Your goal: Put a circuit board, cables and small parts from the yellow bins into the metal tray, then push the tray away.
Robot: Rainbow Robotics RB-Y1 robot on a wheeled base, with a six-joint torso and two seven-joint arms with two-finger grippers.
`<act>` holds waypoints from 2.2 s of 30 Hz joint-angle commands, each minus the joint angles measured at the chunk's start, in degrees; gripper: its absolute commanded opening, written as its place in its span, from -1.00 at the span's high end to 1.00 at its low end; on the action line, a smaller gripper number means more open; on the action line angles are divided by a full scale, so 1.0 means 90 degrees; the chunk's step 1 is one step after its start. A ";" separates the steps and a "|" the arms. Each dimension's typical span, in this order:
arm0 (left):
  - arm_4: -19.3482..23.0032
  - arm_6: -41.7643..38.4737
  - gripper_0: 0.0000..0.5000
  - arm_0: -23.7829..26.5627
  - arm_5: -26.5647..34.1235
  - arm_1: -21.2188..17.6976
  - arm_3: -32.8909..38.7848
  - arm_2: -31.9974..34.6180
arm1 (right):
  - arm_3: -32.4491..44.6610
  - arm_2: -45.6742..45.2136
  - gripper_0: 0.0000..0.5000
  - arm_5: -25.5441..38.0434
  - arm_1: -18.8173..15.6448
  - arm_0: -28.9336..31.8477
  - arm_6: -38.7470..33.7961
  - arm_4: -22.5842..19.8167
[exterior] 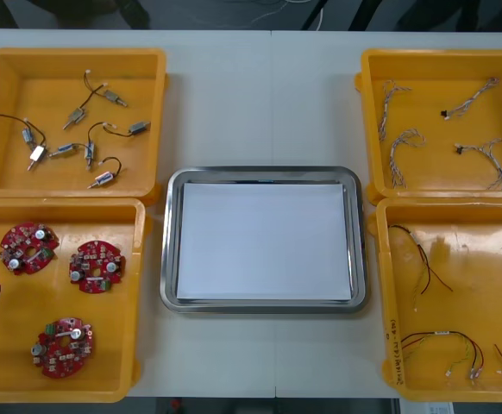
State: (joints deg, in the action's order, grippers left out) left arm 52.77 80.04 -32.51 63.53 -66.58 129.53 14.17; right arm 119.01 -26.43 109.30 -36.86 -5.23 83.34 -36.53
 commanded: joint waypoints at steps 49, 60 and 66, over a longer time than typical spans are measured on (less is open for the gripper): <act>0.1060 -0.0905 1.00 0.4433 0.3644 0.0649 0.1155 -0.1193 | 0.2236 0.3806 1.00 0.0078 -0.1178 -0.2574 -0.0188 -0.2123; 0.0611 -0.2253 1.00 0.5634 0.3869 0.1040 0.1409 -0.2600 | 0.2236 0.3836 1.00 0.0078 -0.1227 -0.2583 -0.0149 -0.2152; 0.0035 -0.2878 1.00 0.6210 0.3869 0.1313 0.1448 -0.3557 | 0.2236 0.3845 1.00 0.0078 -0.1275 -0.2593 -0.0130 -0.2172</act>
State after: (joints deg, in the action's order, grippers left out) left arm 55.26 51.73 19.22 97.75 -56.73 140.58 -14.05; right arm 137.48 7.31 109.79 -46.15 -26.69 83.35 -55.89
